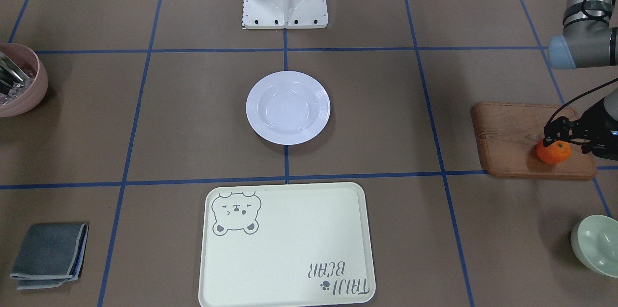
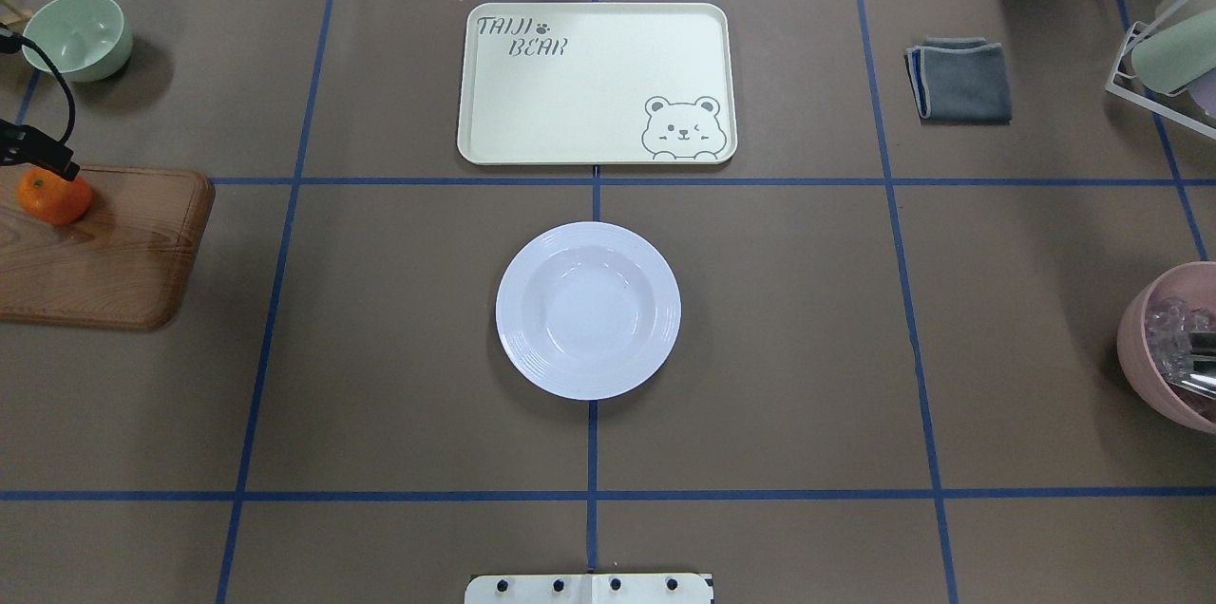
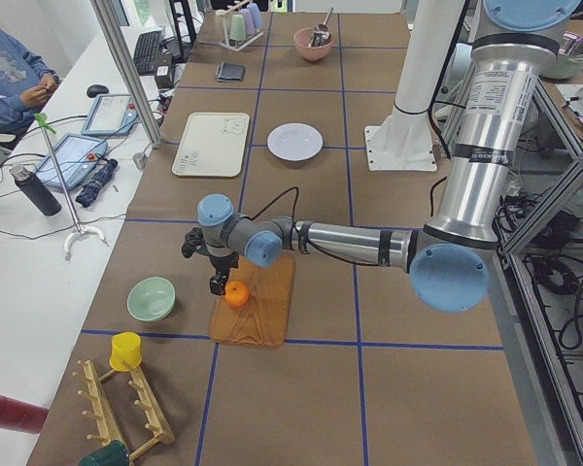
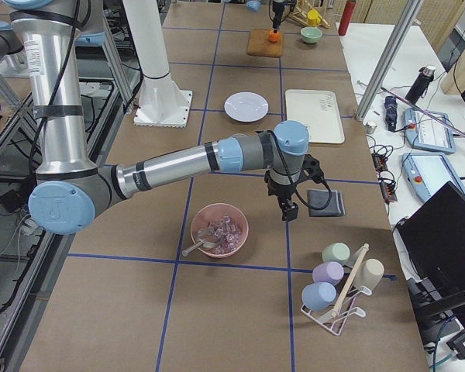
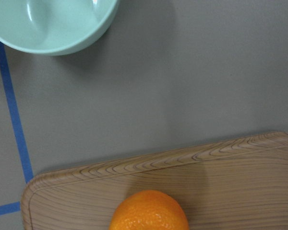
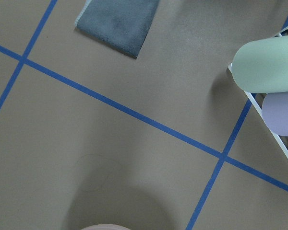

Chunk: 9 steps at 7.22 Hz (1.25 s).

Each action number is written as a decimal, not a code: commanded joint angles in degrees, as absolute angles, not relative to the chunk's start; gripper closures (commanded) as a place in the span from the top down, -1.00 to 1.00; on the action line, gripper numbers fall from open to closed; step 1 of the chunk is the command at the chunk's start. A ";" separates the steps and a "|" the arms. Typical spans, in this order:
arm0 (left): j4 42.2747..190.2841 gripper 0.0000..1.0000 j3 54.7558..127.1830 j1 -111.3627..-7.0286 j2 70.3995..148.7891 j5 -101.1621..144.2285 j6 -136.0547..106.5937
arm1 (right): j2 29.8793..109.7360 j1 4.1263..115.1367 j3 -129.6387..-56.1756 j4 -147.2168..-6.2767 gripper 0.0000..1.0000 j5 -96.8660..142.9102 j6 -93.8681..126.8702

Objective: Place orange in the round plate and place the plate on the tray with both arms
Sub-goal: 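Lower the left gripper onto the orange on the wooden board and grasp it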

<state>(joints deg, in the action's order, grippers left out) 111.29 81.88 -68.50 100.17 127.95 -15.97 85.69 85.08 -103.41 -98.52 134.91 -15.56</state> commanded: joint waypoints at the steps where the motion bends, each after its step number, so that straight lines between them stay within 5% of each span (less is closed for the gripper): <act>1: 112.59 0.95 80.61 -68.29 99.67 128.06 -15.47 | 85.69 85.08 -103.45 -98.53 1.00 134.91 -15.56; 9: 112.59 0.95 75.32 -66.62 102.22 127.97 -16.17 | 85.52 84.90 -103.54 -98.44 1.00 134.82 -15.56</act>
